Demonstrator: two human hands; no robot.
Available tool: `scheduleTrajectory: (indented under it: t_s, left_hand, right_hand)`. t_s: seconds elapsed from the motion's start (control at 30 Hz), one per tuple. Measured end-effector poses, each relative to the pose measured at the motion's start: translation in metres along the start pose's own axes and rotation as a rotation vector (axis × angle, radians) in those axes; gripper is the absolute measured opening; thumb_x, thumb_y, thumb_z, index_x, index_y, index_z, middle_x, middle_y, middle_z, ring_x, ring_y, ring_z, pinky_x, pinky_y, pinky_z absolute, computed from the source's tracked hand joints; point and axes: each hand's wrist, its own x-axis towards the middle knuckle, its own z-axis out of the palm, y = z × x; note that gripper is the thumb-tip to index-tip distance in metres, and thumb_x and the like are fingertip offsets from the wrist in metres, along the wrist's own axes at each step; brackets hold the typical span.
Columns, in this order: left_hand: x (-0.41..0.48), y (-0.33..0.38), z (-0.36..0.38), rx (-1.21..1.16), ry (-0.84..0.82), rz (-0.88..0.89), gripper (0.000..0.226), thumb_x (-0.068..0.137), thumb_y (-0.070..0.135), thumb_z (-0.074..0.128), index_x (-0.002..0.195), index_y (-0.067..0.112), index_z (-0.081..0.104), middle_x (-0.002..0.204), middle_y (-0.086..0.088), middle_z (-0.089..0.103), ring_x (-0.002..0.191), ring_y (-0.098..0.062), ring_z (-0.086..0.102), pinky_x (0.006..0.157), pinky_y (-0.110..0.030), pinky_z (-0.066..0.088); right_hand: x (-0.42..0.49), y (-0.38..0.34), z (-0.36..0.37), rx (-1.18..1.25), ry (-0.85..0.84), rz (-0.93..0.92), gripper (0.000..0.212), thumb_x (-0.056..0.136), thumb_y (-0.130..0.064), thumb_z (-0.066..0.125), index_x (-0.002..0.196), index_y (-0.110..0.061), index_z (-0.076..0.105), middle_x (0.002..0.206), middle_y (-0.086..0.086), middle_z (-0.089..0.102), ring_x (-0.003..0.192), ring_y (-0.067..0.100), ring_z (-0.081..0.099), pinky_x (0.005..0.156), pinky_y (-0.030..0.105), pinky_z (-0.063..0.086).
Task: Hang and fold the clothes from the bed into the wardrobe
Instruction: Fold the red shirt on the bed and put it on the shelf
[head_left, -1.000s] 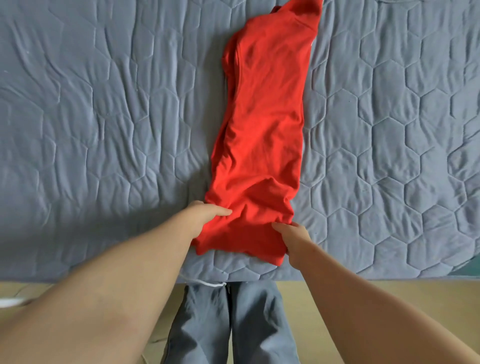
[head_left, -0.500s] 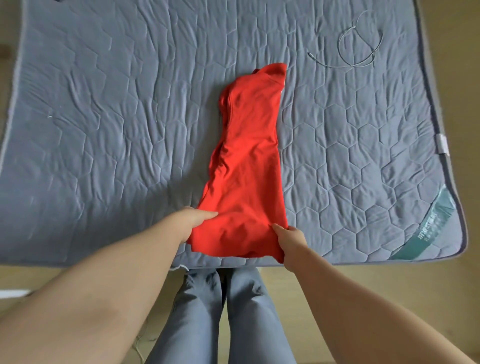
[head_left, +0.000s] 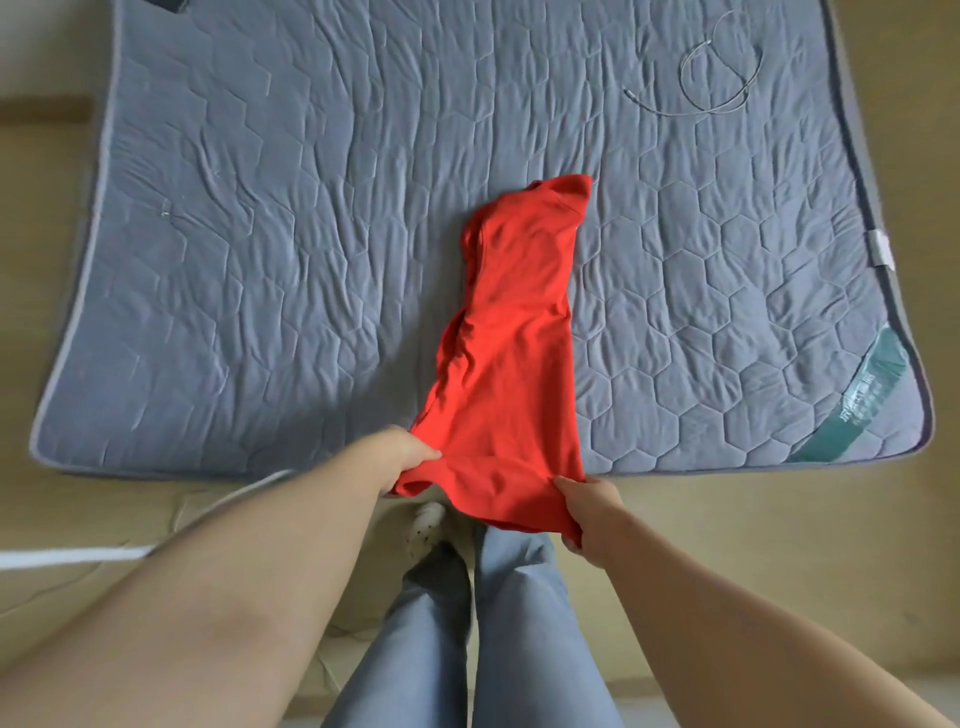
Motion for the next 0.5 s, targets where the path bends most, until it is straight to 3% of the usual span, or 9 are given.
scheduleTrajectory:
  t_s: [0.1,0.23,0.3,0.37,0.43,0.5]
  left_hand:
    - [0.002,0.006,-0.009,-0.02,0.047,0.017,0.048,0.084,0.015,0.067,0.126,0.0,0.05,0.12,-0.02,0.059,0.1,-0.031,0.061,0.08,-0.037,0.052]
    - [0.004,0.049,-0.015,-0.199,0.046,0.106,0.033,0.087,0.017,0.064,0.117,0.009,0.051,0.097,-0.013,0.055,0.066,-0.017,0.051,0.046,-0.025,0.044]
    - [0.009,0.079,-0.018,-0.342,0.046,0.192,0.038,0.09,0.016,0.06,0.125,0.016,0.046,0.098,-0.011,0.053,0.062,-0.013,0.047,0.043,-0.023,0.04]
    - [0.013,0.115,-0.021,-0.47,0.019,0.235,0.037,0.093,0.013,0.055,0.127,0.021,0.045,0.085,-0.006,0.054,0.061,-0.012,0.046,0.04,-0.02,0.041]
    - [0.015,0.155,-0.025,-0.507,0.002,0.233,0.011,0.094,0.015,0.052,0.101,0.023,0.054,0.073,-0.003,0.05,0.059,-0.011,0.045,0.035,-0.014,0.041]
    - [0.02,0.193,-0.031,-0.541,0.001,0.212,0.014,0.095,0.018,0.05,0.08,0.019,0.051,0.069,-0.001,0.049,0.058,-0.01,0.046,0.039,-0.017,0.043]
  right_hand:
    - [-0.005,-0.006,0.007,0.06,0.005,0.016,0.025,0.092,-0.02,0.055,0.07,-0.015,0.046,0.063,0.004,0.039,0.051,0.015,0.036,0.036,0.015,0.033]
    - [-0.001,-0.048,0.003,0.236,0.012,0.021,0.018,0.089,-0.02,0.06,0.076,-0.014,0.05,0.071,0.005,0.043,0.057,0.016,0.04,0.03,0.012,0.036]
    - [0.004,-0.078,-0.001,0.307,0.002,0.013,0.008,0.088,-0.021,0.06,0.09,-0.014,0.056,0.081,0.008,0.049,0.061,0.017,0.044,0.03,0.014,0.039]
    - [0.012,-0.112,-0.007,0.387,-0.018,-0.004,0.01,0.089,-0.021,0.059,0.098,-0.019,0.06,0.086,0.007,0.054,0.063,0.017,0.049,0.031,0.015,0.041]
    - [0.023,-0.151,-0.012,0.435,-0.048,-0.036,0.006,0.089,-0.02,0.056,0.09,-0.02,0.062,0.081,0.005,0.056,0.064,0.016,0.052,0.033,0.017,0.044]
    - [0.035,-0.192,-0.015,0.426,-0.069,-0.053,0.011,0.089,-0.018,0.054,0.08,-0.019,0.061,0.078,0.003,0.057,0.065,0.016,0.054,0.037,0.022,0.047]
